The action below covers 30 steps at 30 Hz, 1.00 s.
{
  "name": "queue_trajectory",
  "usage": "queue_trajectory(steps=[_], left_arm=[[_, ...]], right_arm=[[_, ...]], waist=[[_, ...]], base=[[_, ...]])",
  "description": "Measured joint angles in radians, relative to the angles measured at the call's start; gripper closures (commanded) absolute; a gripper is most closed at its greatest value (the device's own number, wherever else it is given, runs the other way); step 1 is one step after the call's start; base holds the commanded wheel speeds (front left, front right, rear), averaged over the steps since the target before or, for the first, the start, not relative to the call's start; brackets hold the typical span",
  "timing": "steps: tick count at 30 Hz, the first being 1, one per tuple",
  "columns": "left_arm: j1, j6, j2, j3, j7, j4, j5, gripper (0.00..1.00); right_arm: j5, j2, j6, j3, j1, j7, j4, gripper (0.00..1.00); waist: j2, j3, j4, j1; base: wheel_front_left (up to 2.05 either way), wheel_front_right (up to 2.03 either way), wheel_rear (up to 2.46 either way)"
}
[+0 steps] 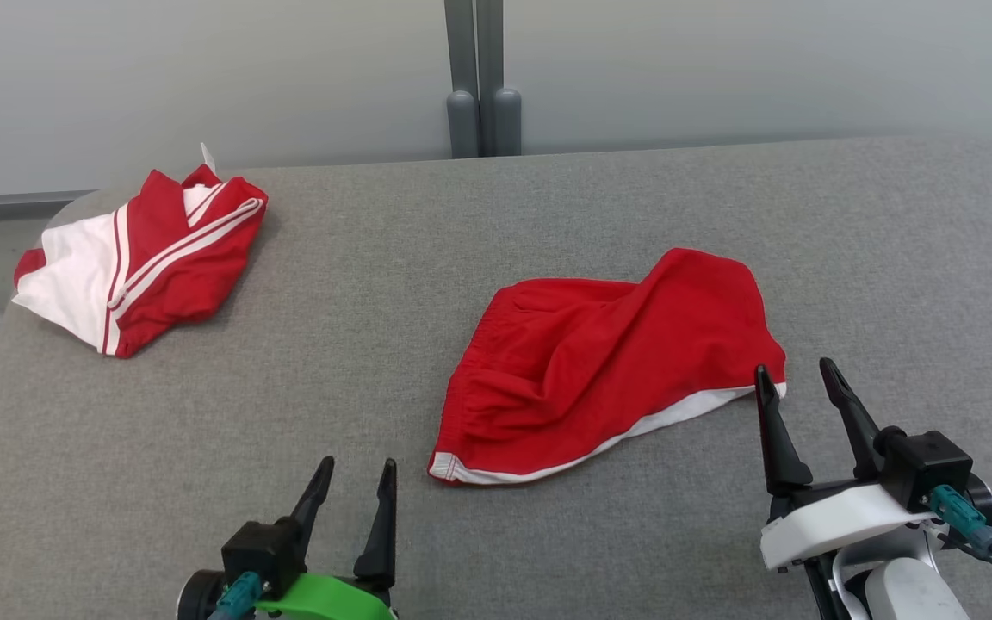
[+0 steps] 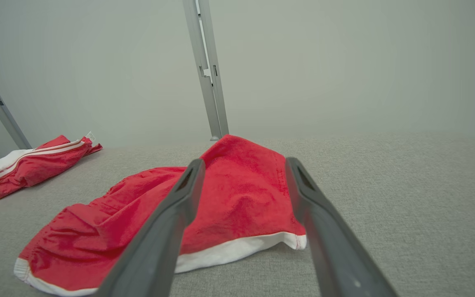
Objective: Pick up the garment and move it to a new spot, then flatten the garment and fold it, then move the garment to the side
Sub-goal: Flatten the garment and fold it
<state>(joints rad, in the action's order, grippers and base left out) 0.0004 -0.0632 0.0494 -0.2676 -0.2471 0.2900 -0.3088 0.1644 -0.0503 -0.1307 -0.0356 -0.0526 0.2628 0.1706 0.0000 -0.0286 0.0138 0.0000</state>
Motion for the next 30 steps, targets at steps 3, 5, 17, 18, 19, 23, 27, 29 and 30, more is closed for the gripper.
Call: queue_trajectory(steps=[3,5,17,18,19,23,27,29,30], left_arm=[[-0.034,-0.024,0.001,-0.038,0.013,0.041,0.003,0.0],[-0.056,-0.035,0.001,-0.064,0.026,0.076,0.003,0.0],[-0.166,-0.056,0.02,-0.111,0.039,0.237,-0.01,0.0],[-0.173,-0.057,0.023,-0.112,0.039,0.249,-0.012,0.0],[-0.18,-0.057,0.024,-0.114,0.037,0.261,-0.015,0.0],[-0.2,-0.06,0.024,-0.123,0.029,0.29,-0.021,0.0],[-0.212,-0.061,0.025,-0.138,0.02,0.307,-0.028,0.67],[-0.217,-0.061,0.026,-0.145,0.015,0.308,-0.036,0.92],[-0.218,-0.061,0.027,-0.147,0.01,0.306,-0.043,1.0]], right_arm=[[0.001,0.0,0.0,-0.004,-0.007,0.0,0.002,0.0],[0.001,0.0,0.0,-0.006,-0.014,0.0,0.003,0.0],[0.003,0.0,0.0,-0.001,-0.036,0.0,0.004,0.0],[0.003,0.0,0.0,-0.001,-0.037,0.0,0.004,0.0],[0.003,0.0,0.0,-0.002,-0.039,0.0,0.004,0.0],[0.006,0.0,0.0,0.0,-0.045,0.0,0.002,0.0],[0.007,0.0,0.0,0.003,-0.046,0.0,0.001,0.0],[0.007,0.0,0.0,0.006,-0.046,0.0,-0.001,0.0],[0.007,0.0,0.0,0.007,-0.046,0.0,-0.001,0.0]], waist=[[0.0,-0.011,-0.007,0.0],[0.0,-0.018,-0.014,0.0],[0.0,-0.07,-0.067,0.0],[0.0,-0.075,-0.071,0.0],[0.0,-0.079,-0.076,0.0],[0.0,-0.092,-0.09,0.0],[0.0,-0.101,-0.099,0.0],[0.0,-0.104,-0.102,0.0],[0.0,-0.105,-0.103,0.0]], base=[[0.0,0.0,0.0],[0.0,0.0,0.0],[0.0,0.0,0.0],[0.0,0.0,0.0],[0.0,0.0,0.0],[0.0,0.0,0.0],[0.0,0.0,0.0],[0.0,0.0,0.0],[0.0,0.0,0.0]])
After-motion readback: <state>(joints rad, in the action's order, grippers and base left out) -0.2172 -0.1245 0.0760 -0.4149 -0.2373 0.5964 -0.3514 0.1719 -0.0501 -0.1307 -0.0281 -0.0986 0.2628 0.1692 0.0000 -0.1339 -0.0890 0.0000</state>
